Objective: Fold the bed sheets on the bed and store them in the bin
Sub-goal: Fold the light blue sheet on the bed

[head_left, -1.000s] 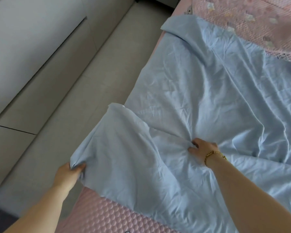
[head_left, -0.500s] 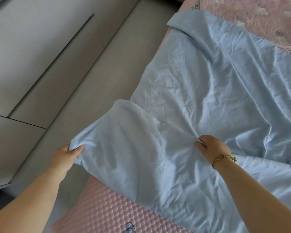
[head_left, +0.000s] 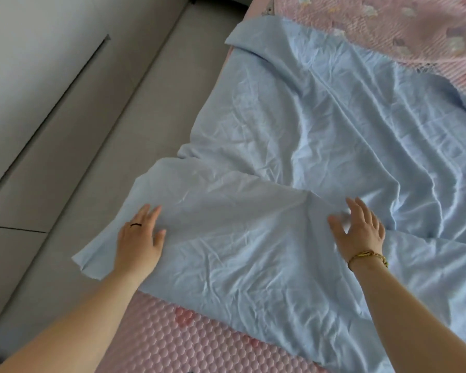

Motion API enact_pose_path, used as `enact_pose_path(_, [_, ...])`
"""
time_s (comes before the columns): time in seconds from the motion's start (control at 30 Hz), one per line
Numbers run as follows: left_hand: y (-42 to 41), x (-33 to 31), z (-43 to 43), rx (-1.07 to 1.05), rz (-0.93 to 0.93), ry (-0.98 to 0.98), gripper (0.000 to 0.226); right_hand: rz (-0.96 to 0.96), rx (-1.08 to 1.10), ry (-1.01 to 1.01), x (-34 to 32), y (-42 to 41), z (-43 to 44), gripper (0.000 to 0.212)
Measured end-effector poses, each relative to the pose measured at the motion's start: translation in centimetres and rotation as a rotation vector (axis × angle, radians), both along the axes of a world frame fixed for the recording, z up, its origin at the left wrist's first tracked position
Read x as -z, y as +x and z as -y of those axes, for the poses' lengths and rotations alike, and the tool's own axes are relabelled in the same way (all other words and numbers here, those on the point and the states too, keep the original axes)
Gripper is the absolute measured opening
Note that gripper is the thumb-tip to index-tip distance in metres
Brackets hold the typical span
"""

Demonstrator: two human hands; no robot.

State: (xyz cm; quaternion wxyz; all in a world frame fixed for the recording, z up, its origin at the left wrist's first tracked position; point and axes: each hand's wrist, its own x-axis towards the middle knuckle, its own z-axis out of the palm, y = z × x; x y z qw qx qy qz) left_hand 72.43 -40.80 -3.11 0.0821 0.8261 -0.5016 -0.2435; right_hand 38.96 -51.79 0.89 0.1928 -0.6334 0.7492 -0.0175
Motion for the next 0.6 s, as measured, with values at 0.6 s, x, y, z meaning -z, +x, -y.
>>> enact_pose_path(0.6, [-21.7, 4.4, 8.3, 0.438, 0.233, 0.155, 0.065, -0.411, -0.19, -0.037, 3.2, -18.1, 3.1, 0.071])
